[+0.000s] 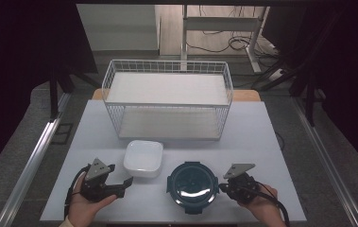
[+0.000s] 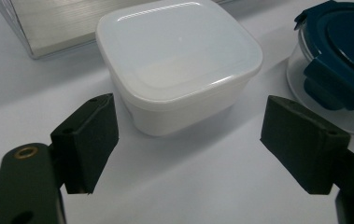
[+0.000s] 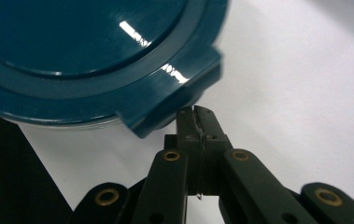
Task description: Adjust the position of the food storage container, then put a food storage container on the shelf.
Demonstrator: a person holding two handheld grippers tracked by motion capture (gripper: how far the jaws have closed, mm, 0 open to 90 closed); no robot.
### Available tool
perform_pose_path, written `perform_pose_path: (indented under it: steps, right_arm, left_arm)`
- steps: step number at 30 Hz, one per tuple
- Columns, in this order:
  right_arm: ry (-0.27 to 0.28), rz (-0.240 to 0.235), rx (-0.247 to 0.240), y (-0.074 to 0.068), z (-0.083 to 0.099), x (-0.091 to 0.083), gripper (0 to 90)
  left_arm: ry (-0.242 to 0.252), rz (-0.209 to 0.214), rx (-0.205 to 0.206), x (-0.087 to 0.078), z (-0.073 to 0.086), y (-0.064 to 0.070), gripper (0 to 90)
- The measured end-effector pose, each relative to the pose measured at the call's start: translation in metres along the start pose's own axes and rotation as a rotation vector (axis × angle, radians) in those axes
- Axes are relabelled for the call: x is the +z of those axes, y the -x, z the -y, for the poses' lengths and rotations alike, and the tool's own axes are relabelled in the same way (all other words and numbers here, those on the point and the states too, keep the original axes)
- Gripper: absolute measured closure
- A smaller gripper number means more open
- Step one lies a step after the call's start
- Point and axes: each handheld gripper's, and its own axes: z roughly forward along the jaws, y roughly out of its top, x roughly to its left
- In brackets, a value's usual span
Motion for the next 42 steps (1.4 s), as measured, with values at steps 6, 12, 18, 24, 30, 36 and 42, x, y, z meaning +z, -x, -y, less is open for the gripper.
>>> perform_pose_path:
  steps: [6,12,18,24,30,36,42]
  right_arm:
    - [0.105,0.068,0.072,0.013,0.006,-0.025,89.5]
    - [0.298,0.028,0.094,0.006,0.008,-0.033,48.5]
    - [0.398,0.018,0.181,-0.002,0.013,-0.033,23.5]
    - [0.395,-0.017,0.219,-0.001,0.015,-0.028,21.3]
    - [0.395,-0.022,0.228,-0.001,0.016,-0.027,21.0]
    - [0.402,-0.048,0.268,0.003,0.016,-0.027,17.1]
    - [0.375,-0.066,0.289,0.004,0.017,-0.025,16.3]
  left_arm:
    - [0.006,0.025,-0.017,-0.002,-0.001,0.002,19.0]
    - [0.017,0.06,-0.026,-0.003,-0.002,0.009,19.2]
    - [0.009,0.073,-0.031,-0.001,-0.002,0.012,19.5]
    - [0.015,0.08,-0.033,-0.003,-0.003,0.013,20.5]
    - [0.007,0.082,-0.031,-0.002,-0.002,0.015,20.1]
    - [0.003,0.108,-0.042,-0.004,-0.005,0.019,18.9]
    - [0.009,0.176,-0.073,-0.004,-0.008,0.034,18.5]
